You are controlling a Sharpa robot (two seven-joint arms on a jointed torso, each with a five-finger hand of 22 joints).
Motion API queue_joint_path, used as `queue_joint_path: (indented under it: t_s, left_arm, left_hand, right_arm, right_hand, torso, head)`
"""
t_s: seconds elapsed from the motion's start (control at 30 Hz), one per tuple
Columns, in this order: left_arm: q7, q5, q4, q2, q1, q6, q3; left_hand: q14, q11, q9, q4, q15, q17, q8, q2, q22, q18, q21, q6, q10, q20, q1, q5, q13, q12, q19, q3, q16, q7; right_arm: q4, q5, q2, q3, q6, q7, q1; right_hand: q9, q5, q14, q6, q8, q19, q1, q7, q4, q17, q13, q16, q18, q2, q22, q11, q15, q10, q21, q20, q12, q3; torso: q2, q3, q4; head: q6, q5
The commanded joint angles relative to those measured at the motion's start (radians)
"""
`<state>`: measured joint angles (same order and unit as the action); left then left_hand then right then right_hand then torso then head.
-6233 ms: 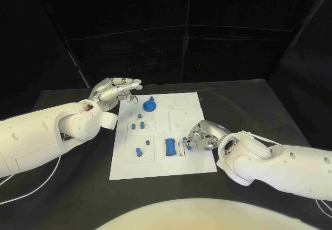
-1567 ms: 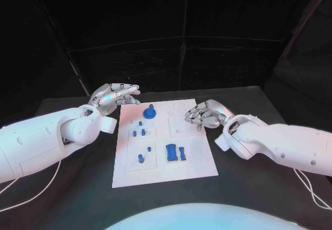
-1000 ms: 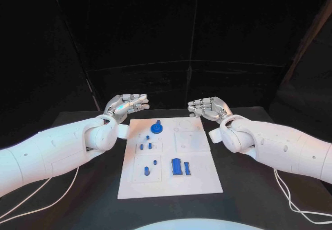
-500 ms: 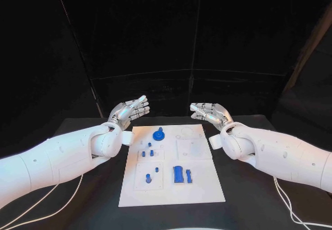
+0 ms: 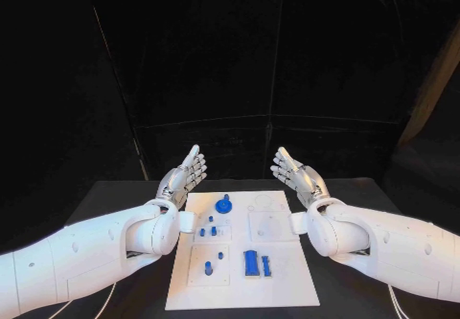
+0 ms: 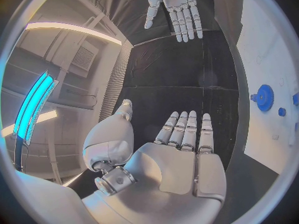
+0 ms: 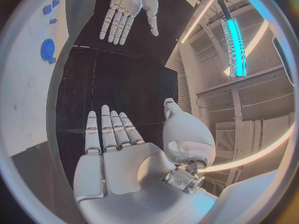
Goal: Assemble the parts on the task board
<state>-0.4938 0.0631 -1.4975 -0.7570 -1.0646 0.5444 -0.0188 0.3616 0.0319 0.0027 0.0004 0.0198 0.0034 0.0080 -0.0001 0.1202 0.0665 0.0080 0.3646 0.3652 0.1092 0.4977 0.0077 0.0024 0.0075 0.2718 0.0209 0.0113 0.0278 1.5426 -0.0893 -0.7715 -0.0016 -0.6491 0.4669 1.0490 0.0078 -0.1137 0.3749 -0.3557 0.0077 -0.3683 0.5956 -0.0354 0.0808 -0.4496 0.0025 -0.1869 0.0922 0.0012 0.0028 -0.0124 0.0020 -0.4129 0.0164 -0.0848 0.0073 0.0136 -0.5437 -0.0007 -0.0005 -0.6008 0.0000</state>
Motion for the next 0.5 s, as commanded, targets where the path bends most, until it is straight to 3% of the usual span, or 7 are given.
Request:
queue_joint_path:
  t_s: [0.03, 0.07, 0.1, 0.13, 0.17, 0.5]
  left_arm:
    - [-0.024, -0.053, -0.037, -0.011, 0.006, 0.177, 0.009]
    - [-0.025, -0.056, -0.047, -0.014, 0.008, 0.19, 0.012]
    - [-0.025, -0.059, -0.058, -0.018, 0.011, 0.206, 0.015]
    - [-0.026, -0.061, -0.064, -0.02, 0.013, 0.214, 0.016]
    - [-0.026, -0.062, -0.068, -0.022, 0.014, 0.22, 0.018]
    - [-0.026, -0.063, -0.072, -0.023, 0.015, 0.226, 0.019]
  left_hand:
    - [-0.115, -0.032, -0.003, 0.0, -0.02, -0.003, -0.008, 0.0, -0.038, -0.067, -0.008, -0.117, -0.117, -0.035, -0.159, -0.008, -0.002, -0.008, -0.087, -0.021, -0.011, -0.028]
    - [-0.125, -0.032, -0.003, 0.0, -0.02, -0.003, -0.008, 0.0, -0.042, -0.067, -0.008, -0.126, -0.127, -0.038, -0.172, -0.008, -0.002, -0.008, -0.094, -0.021, -0.011, -0.028]
    - [-0.138, -0.032, -0.003, 0.0, -0.02, -0.003, -0.008, 0.0, -0.046, -0.067, -0.008, -0.139, -0.139, -0.109, -0.19, -0.008, -0.002, -0.008, -0.104, -0.021, -0.011, -0.028]
    - [-0.146, -0.032, -0.003, 0.0, -0.02, -0.003, -0.008, 0.0, -0.049, -0.067, -0.008, -0.148, -0.148, -0.109, -0.202, -0.008, -0.002, -0.008, -0.11, -0.021, -0.011, -0.028]
    - [-0.156, -0.032, -0.003, 0.0, -0.02, -0.003, -0.008, 0.0, -0.12, -0.067, -0.008, -0.158, -0.158, -0.109, -0.215, -0.008, -0.002, -0.008, -0.118, -0.021, -0.011, -0.028]
    - [-0.223, -0.032, -0.003, 0.0, -0.02, -0.003, -0.008, 0.0, -0.12, -0.067, -0.008, -0.224, -0.225, -0.109, -0.306, -0.008, -0.002, -0.008, -0.166, -0.021, -0.011, -0.028]
  right_arm:
    - [0.024, 0.087, -0.007, 0.002, -0.117, 0.052, 0.001]
    - [0.027, 0.089, -0.008, 0.002, -0.12, 0.053, 0.001]
    - [0.027, 0.089, -0.008, 0.002, -0.121, 0.053, 0.001]
    - [0.027, 0.089, -0.008, 0.002, -0.121, 0.053, 0.001]
    - [0.027, 0.089, -0.008, 0.002, -0.121, 0.053, 0.001]
    - [0.027, 0.089, -0.008, 0.002, -0.121, 0.053, 0.001]
  right_hand:
    - [-0.008, 0.036, -0.119, 0.112, -0.008, 0.116, -0.188, 0.035, -0.081, 0.142, -0.002, 0.059, -0.092, -0.001, -0.003, 0.012, -0.002, 0.13, -0.016, 0.085, -0.007, -0.014]
    - [-0.008, 0.039, -0.129, 0.121, -0.008, 0.125, -0.203, 0.035, -0.081, 0.153, -0.002, 0.064, -0.092, -0.001, -0.003, 0.012, -0.002, 0.141, -0.016, 0.085, -0.007, -0.014]
    - [-0.008, 0.043, -0.143, 0.135, -0.008, 0.14, -0.227, 0.035, -0.081, 0.171, -0.002, 0.071, -0.092, -0.001, -0.003, 0.012, -0.002, 0.157, -0.016, 0.085, -0.007, -0.014]
    - [-0.008, 0.114, -0.152, 0.144, -0.008, 0.15, -0.242, 0.035, -0.081, 0.182, -0.002, 0.076, -0.092, -0.001, -0.003, 0.012, -0.002, 0.168, -0.016, 0.085, -0.007, -0.014]
    - [-0.008, 0.114, -0.161, 0.152, -0.008, 0.156, -0.255, 0.035, -0.081, 0.193, -0.002, 0.08, -0.092, -0.001, -0.003, 0.012, -0.002, 0.177, -0.016, 0.085, -0.007, -0.014]
    - [-0.008, 0.114, -0.23, 0.218, -0.008, 0.226, -0.364, 0.035, -0.081, 0.275, -0.002, 0.114, -0.092, -0.001, -0.003, 0.012, -0.002, 0.253, -0.016, 0.085, -0.007, -0.014]
  torso:
    - [0.0, 0.0007, 0.0005]
    - [0.0, 0.0007, 0.0005]
    - [0.0, 0.0007, 0.0005]
    - [0.0, 0.0007, 0.0005]
    - [0.0, 0.0007, 0.0005]
    - [0.0, 0.0007, 0.0005]
  head:
    - [0.001, 0.0]
    - [0.001, 0.0]
    - [0.001, 0.0]
    - [0.001, 0.0]
    - [0.001, 0.0]
    - [0.001, 0.0]
